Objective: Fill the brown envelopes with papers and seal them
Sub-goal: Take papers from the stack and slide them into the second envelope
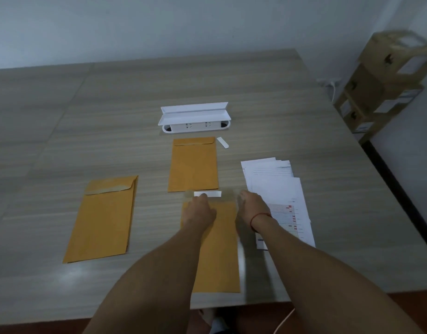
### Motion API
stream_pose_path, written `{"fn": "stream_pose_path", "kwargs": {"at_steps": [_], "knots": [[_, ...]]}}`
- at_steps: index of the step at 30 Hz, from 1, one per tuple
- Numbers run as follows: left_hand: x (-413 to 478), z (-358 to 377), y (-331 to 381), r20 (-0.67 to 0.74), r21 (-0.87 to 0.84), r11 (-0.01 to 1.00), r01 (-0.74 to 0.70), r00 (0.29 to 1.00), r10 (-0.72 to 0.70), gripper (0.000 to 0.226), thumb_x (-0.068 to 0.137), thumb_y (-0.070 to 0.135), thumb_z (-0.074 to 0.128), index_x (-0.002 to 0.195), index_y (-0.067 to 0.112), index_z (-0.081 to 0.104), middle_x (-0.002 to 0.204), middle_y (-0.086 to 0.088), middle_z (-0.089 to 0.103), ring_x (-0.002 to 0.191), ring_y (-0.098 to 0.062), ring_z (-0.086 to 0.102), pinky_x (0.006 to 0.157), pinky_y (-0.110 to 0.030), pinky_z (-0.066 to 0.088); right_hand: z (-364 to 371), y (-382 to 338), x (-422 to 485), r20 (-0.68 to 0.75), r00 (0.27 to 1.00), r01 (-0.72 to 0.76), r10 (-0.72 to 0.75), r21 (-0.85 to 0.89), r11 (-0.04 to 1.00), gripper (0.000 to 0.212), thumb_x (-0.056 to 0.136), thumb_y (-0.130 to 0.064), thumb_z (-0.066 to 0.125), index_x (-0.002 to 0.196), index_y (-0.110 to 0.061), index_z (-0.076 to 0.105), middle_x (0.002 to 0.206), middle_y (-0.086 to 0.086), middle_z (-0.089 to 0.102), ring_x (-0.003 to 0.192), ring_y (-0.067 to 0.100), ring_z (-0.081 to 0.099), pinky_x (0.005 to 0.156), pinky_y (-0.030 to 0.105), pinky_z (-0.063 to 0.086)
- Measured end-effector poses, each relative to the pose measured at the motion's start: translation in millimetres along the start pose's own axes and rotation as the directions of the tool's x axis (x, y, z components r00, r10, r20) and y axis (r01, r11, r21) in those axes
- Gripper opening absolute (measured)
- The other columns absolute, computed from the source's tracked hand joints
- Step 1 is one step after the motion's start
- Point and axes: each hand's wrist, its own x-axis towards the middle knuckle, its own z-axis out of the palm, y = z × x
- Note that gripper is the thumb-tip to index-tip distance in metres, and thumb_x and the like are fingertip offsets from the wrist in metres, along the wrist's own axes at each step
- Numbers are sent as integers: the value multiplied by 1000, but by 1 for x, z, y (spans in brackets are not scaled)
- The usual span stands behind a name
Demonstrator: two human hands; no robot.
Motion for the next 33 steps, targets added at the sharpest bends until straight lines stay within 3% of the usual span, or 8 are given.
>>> {"fn": "stream_pose_path", "kwargs": {"at_steps": [5, 8, 12, 17, 20, 27, 33], "knots": [[-2, 16, 45, 37, -125, 991, -45, 998, 50, 40, 91, 31, 55, 124, 9, 51, 126, -11, 52, 116, -29, 54, 93, -38, 47, -36, 42, -8, -139, 971, -193, 194, 24, 981, 34, 98, -16, 45, 131, -11, 52, 133, 13, 54, 122, 31, 52, 99, 36, 42], [-4, 35, 72, 50, -230, 972, -51, 997, 64, 37, 90, 29, 57, 119, 7, 54, 121, -12, 58, 110, -28, 57, 89, -37, 48, -46, 73, -15, -134, 924, -360, 359, 18, 933, 35, 96, -21, 50, 129, -10, 51, 134, 14, 49, 123, 31, 50, 100, 38, 41], [-7, 56, 96, 31, -369, 929, -12, 999, 25, 38, 85, 26, 63, 104, -7, 61, 109, -24, 64, 99, -35, 63, 79, -40, 53, -48, 101, -22, -84, 842, -514, 533, 173, 840, 50, 88, -30, 61, 131, -9, 47, 135, 15, 47, 124, 32, 49, 103, 42, 41], [-3, 77, 105, 97, -436, 899, 38, 995, 5, 40, 75, 30, 71, 102, 1, 65, 103, -13, 70, 90, -23, 68, 73, -34, 58, -46, 113, -23, -45, 811, -546, 583, 299, 783, 56, 85, -32, 68, 130, -7, 47, 135, 15, 48, 123, 33, 50, 102, 42, 43], [-7, 80, 107, 92, -463, 885, 47, 996, -5, 47, 74, 28, 75, 110, 2, 58, 110, -6, 65, 97, -19, 64, 76, -28, 54, -44, 115, -23, -68, 796, -561, 601, 292, 775, 57, 84, -33, 70, 130, -8, 47, 135, 15, 49, 122, 32, 51, 101, 42, 43], [-5, 87, 103, 88, -464, 883, 64, 996, -26, 48, 68, 31, 78, 108, 8, 62, 109, -6, 67, 95, -19, 66, 80, -35, 59, -42, 113, -23, -118, 797, -533, 593, 324, 781, 44, 86, -25, 70, 122, -8, 52, 129, 14, 55, 118, 33, 55, 98, 43, 47], [-11, 81, 108, 76, -527, 847, 69, 997, -34, 49, 77, 18, 77, 116, 6, 51, 115, -9, 61, 104, -22, 62, 76, -27, 52, -39, 108, -25, -152, 786, -541, 599, 298, 786, 45, 87, -19, 68, 126, -7, 48, 130, 14, 53, 120, 32, 54, 97, 42, 45]]}}
